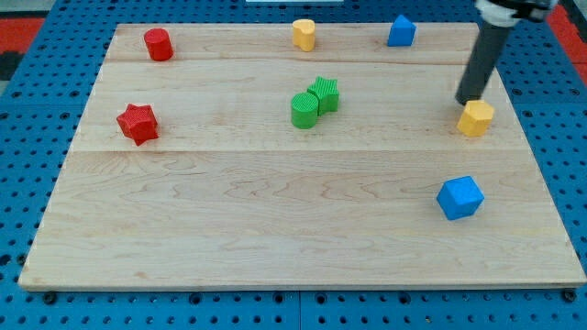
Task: Push the blue cube to the bottom left side of the board
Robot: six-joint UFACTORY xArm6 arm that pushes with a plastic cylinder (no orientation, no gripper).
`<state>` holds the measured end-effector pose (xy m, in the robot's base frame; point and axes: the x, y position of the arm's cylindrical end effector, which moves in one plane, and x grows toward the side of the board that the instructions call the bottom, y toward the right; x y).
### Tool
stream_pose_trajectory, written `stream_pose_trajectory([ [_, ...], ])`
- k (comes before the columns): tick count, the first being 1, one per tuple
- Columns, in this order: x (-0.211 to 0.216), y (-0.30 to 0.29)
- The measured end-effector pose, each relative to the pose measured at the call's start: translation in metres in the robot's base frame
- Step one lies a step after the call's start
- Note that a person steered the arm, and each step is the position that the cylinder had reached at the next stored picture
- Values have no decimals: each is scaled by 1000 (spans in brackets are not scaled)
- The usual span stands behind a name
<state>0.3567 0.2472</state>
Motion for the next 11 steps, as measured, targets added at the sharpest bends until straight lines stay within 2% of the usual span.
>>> stream_pose_trajectory([
  [1,-1,52],
  [2,37,16],
  [3,27,-48],
  [4,37,27],
  [5,108,36],
  [7,179,-70],
  [8,186,-105],
  [10,184,-396],
  [11,184,-448],
])
